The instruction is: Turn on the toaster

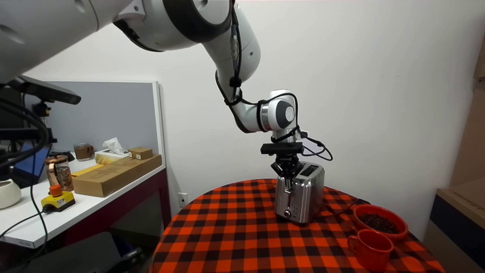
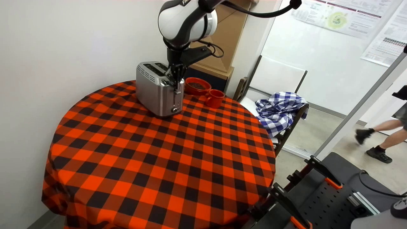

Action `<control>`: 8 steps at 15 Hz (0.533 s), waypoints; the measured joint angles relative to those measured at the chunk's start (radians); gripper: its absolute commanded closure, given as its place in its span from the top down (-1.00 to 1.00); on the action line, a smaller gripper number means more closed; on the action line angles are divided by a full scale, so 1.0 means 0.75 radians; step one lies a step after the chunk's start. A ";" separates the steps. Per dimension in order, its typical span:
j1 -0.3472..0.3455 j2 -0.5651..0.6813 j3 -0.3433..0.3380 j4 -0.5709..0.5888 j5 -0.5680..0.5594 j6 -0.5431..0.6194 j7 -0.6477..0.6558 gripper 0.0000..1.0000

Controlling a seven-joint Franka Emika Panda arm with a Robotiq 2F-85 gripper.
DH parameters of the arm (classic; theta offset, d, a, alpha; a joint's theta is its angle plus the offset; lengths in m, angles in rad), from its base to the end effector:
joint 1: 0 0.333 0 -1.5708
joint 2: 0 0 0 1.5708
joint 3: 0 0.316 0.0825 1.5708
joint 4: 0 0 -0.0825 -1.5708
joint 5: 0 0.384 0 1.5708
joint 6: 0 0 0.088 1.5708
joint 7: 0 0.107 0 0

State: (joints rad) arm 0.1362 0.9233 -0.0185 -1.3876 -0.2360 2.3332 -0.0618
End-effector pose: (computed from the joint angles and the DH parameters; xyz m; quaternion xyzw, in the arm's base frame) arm 0.7268 0.0848 0.1552 0.9805 0.1726 0.0135 0.0930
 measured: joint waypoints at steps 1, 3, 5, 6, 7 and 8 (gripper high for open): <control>0.004 0.014 -0.008 0.001 -0.009 0.029 0.003 -1.00; 0.016 0.039 -0.023 0.001 -0.018 0.066 0.008 -1.00; 0.033 0.059 -0.040 0.002 -0.033 0.086 0.017 -1.00; 0.042 0.070 -0.049 0.003 -0.043 0.096 0.024 -1.00; 0.051 0.082 -0.057 0.005 -0.054 0.105 0.030 -1.00; 0.060 0.096 -0.065 0.009 -0.063 0.113 0.037 -1.00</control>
State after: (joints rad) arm 0.1811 0.9954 -0.0674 -1.3811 -0.2836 2.4181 -0.0341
